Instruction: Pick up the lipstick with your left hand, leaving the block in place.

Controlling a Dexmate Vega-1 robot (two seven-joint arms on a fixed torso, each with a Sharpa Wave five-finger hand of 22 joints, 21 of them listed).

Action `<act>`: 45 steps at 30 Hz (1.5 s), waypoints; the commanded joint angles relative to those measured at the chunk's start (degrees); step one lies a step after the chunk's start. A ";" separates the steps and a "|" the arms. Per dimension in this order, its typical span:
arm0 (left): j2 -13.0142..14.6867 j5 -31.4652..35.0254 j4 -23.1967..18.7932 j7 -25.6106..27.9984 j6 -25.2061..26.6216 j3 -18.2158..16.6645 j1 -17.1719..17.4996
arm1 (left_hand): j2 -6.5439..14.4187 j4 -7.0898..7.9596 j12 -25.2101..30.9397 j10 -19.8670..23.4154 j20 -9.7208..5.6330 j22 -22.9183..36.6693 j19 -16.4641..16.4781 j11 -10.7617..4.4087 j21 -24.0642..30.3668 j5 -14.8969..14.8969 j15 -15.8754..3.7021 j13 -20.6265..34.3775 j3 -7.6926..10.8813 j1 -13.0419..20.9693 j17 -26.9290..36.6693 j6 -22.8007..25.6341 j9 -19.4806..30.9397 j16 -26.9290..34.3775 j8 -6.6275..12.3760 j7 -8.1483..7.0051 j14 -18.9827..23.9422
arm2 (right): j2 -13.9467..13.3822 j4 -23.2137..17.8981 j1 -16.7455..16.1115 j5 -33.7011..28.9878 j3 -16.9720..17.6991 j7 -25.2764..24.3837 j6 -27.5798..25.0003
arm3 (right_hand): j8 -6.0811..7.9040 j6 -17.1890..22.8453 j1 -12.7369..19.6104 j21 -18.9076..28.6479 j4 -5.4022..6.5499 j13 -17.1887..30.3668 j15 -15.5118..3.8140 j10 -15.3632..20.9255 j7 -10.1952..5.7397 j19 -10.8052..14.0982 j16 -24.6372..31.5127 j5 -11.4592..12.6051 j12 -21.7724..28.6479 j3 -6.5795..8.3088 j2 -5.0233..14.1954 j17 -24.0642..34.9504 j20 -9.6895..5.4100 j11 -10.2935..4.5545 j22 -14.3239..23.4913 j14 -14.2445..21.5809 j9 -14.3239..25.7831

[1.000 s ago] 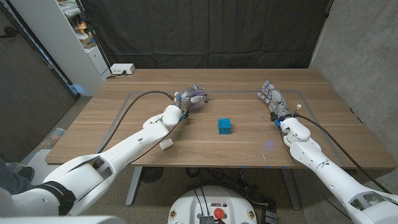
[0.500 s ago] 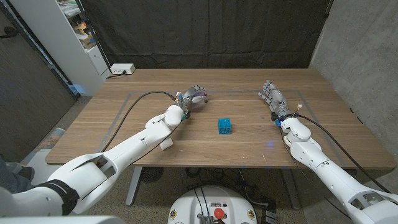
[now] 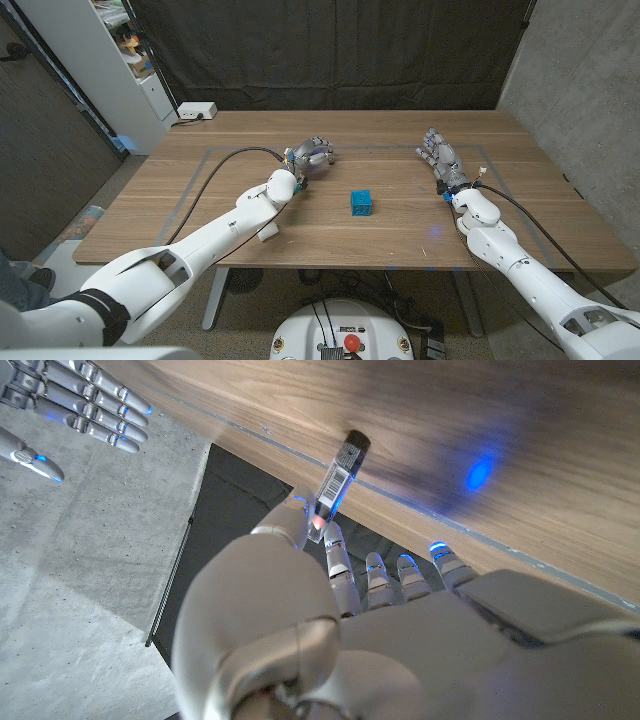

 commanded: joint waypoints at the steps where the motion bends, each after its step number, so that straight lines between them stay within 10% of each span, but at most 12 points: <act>1: -0.56 -0.13 0.12 1.03 0.61 0.02 0.24 | 0.38 -0.10 0.46 0.93 0.09 0.21 0.58 0.21 0.23 -0.25 -0.27 0.16 -0.31 0.72 -0.04 1.70 0.35 0.23 0.69 0.25 0.60 | 0.13 0.30 0.06 0.14 -0.02 0.17 0.04 | 0.40 0.05 -0.02 -0.28 -0.35 0.02 0.38 0.04 -0.59 0.19 0.27 0.07 -0.11 0.15 0.57 0.09 0.54 0.30 0.32 -0.16 0.04; 45: -1.58 -0.36 0.92 3.17 0.79 0.03 0.20 | 3.46 -0.36 1.18 5.91 0.08 0.24 2.83 -3.13 0.52 -0.88 -2.75 -0.03 -0.70 3.56 -0.18 8.51 0.73 0.26 1.77 0.80 4.68 | -0.06 0.52 0.32 0.11 -0.06 0.33 -0.32 | 0.43 0.09 -0.03 -0.24 -0.68 0.03 0.39 0.06 -0.61 0.21 0.28 0.08 -0.08 0.10 0.62 0.01 0.58 0.22 0.32 -0.15 0.05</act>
